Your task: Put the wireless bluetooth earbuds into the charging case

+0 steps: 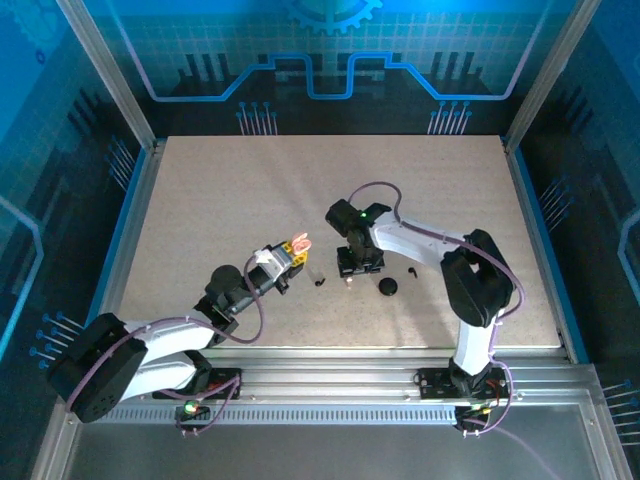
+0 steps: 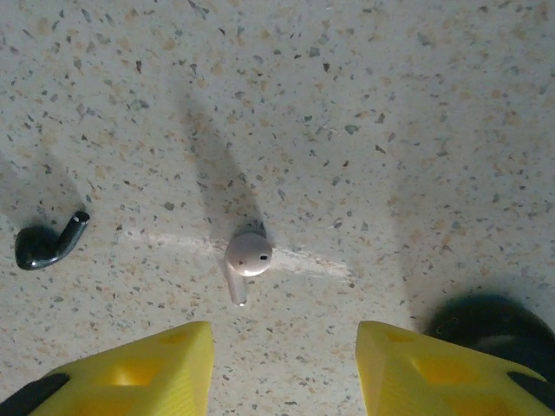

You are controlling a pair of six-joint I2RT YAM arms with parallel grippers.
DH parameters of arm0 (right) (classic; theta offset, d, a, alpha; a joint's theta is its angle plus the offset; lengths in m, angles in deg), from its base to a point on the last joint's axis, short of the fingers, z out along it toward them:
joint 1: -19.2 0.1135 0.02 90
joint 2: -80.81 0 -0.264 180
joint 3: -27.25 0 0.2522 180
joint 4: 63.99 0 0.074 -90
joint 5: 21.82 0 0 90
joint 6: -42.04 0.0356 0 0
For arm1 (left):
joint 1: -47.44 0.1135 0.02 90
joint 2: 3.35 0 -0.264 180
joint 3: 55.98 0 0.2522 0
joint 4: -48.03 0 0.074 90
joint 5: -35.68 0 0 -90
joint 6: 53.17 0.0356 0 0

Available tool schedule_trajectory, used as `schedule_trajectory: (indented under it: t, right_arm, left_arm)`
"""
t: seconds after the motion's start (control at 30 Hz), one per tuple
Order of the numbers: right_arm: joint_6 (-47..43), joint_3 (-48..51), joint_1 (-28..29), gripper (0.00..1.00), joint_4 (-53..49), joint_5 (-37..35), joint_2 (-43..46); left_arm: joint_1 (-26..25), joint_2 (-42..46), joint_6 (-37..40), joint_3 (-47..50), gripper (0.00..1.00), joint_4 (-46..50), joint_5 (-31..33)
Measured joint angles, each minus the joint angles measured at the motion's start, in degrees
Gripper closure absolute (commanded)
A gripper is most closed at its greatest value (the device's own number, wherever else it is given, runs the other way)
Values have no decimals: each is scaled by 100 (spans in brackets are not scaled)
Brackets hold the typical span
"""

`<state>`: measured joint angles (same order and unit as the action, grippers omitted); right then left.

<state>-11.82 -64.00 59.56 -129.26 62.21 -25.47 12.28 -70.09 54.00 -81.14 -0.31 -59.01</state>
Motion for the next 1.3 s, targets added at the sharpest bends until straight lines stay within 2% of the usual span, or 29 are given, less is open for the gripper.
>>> schedule_trajectory:
  t: [0.23,0.63,1.3]
  right_arm:
    - [-151,-452,-63,56,-118,321,-476]
    - [-262,-501,-118,57,-28,636,-949]
    - [-297,-452,-247,73,15,660,-1062]
  left_arm:
    - [0,81,85,0,82,168,-2]
    - [0,210,85,0,82,308,-2]
    - [0,192,83,-2,82,376,-4]
